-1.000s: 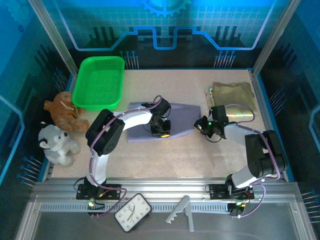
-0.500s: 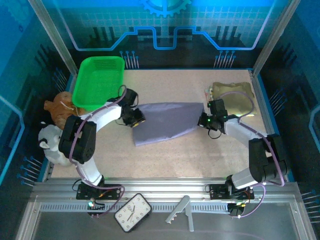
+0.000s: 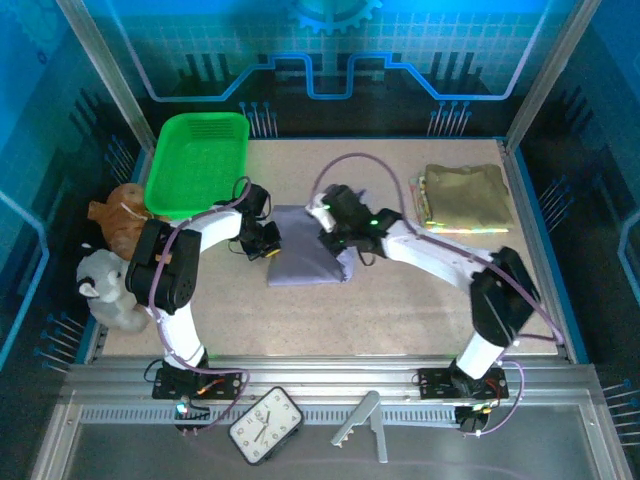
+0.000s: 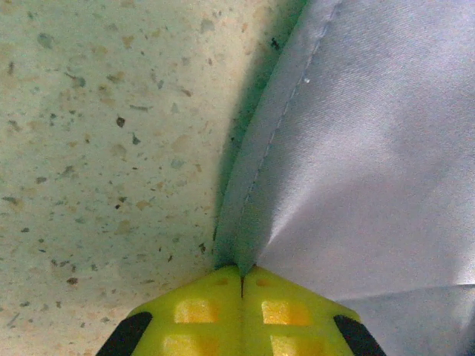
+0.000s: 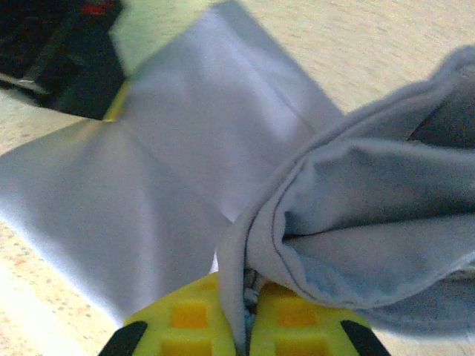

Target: Fold and stack the skirts

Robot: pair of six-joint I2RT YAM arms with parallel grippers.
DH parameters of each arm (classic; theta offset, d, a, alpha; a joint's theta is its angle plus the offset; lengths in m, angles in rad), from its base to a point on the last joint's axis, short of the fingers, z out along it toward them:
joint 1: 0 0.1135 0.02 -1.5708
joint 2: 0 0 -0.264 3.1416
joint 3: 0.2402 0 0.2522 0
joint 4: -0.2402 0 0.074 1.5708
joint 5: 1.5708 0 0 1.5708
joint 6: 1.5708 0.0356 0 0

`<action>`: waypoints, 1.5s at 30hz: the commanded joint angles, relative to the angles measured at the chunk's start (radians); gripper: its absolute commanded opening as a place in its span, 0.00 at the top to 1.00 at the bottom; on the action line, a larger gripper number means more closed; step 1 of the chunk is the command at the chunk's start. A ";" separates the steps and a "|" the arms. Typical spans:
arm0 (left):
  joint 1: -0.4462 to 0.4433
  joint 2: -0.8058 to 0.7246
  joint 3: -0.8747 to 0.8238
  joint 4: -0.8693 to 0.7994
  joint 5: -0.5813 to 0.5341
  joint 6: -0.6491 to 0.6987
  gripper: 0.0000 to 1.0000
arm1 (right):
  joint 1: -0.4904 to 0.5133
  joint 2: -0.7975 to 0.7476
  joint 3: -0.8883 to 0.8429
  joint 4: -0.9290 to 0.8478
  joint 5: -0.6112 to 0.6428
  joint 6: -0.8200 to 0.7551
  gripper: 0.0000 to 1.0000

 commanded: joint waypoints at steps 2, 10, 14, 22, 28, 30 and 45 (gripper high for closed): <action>0.018 -0.008 -0.038 -0.021 -0.002 0.016 1.00 | 0.067 0.147 0.122 -0.096 -0.036 -0.093 1.00; 0.026 -0.026 -0.060 -0.016 0.006 0.012 1.00 | 0.106 0.376 0.348 -0.245 -0.076 0.036 1.00; 0.026 -0.023 -0.064 -0.014 0.012 0.009 1.00 | 0.117 0.382 0.363 -0.279 -0.110 0.024 1.00; 0.036 -0.029 -0.066 -0.008 0.028 -0.010 1.00 | 0.129 0.396 0.353 -0.266 -0.213 -0.016 1.00; 0.038 -0.042 -0.072 0.000 0.057 -0.025 0.99 | 0.111 0.440 0.358 -0.217 -0.301 0.062 0.99; 0.050 -0.062 -0.063 -0.019 0.058 -0.020 0.90 | 0.107 0.423 0.348 -0.213 -0.351 0.051 0.90; 0.080 -0.298 -0.053 -0.141 0.031 -0.007 0.77 | -0.163 0.315 0.286 -0.230 -0.354 0.256 0.82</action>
